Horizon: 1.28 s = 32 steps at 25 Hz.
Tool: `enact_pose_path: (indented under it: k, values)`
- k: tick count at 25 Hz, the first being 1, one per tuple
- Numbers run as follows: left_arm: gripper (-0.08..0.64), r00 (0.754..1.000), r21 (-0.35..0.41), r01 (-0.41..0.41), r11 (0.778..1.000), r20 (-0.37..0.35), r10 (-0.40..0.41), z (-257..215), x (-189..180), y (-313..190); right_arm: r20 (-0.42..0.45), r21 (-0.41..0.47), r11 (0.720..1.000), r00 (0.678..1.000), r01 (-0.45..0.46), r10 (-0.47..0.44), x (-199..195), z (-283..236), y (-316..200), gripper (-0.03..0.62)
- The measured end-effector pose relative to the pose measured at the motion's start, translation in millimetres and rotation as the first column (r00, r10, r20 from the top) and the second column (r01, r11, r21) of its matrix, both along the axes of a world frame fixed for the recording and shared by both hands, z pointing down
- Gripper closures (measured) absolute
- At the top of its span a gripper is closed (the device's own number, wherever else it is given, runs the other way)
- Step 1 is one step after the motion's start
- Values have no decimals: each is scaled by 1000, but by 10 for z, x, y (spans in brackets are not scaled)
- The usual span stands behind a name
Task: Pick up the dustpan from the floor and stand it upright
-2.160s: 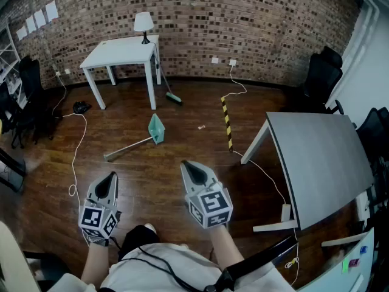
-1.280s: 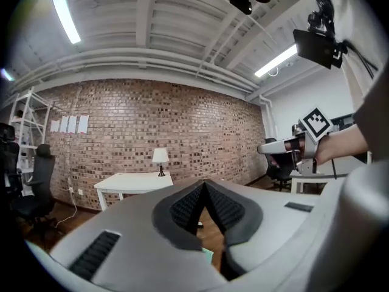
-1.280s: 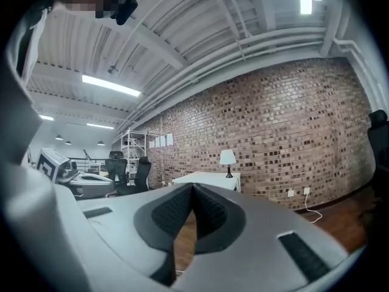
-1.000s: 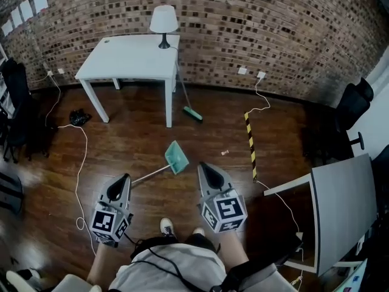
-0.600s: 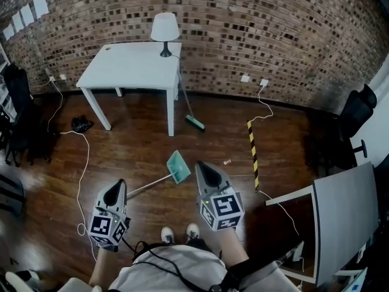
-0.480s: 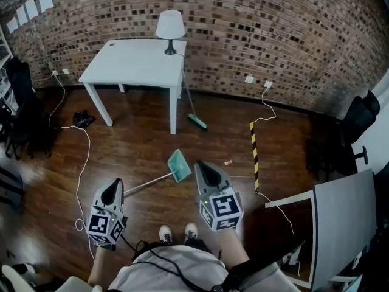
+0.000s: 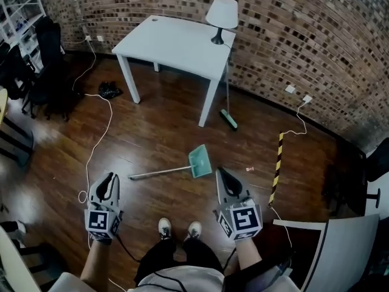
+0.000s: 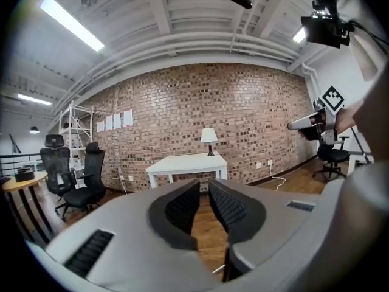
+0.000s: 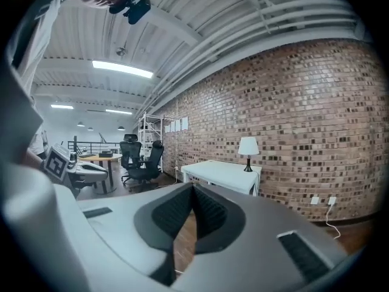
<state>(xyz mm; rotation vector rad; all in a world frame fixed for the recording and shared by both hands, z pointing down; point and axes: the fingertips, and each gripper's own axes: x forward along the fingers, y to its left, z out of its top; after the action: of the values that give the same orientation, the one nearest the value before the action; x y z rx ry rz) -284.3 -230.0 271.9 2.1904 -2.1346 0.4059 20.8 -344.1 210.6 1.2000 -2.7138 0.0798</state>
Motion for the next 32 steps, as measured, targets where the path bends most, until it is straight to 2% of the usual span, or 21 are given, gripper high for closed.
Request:
enact_pose_path:
  k: [2,4,8,12,18,23,28,32]
  values:
    - [460,999,-8,52,999,-12,-52,191,-242,7,-7,-2,999,999,37,-37,-176,231,-89,597]
    - [453,995,-31,90,995,-29,-91,491,-436,52,-4,-14,997,997,76,-76,-361,519,-123,597]
    - [452,995,-74,87,993,-43,-90,1335,-667,98,-8,-55,984,986,168,-169,-734,1300,-98,595]
    - [451,989,-140,119,983,-67,-129,2430,-991,170,-28,-96,973,976,212,-215,-1040,2305,-5,589]
    - [423,977,-215,168,962,-97,-192,4163,-1416,59,-43,-131,960,966,249,-256,-1281,3680,-101,588]
    - [365,977,-230,184,956,-60,-203,5484,-1601,-78,-44,-108,960,963,260,-266,-1301,4646,-313,588]
    - [319,971,-229,222,948,-40,-237,6758,-1870,-194,-57,-30,966,965,255,-257,-1245,5491,-582,588]
    - [302,961,-268,261,927,-17,-276,7599,-2050,-142,-58,-9,974,973,225,-225,-1092,5999,-725,588]
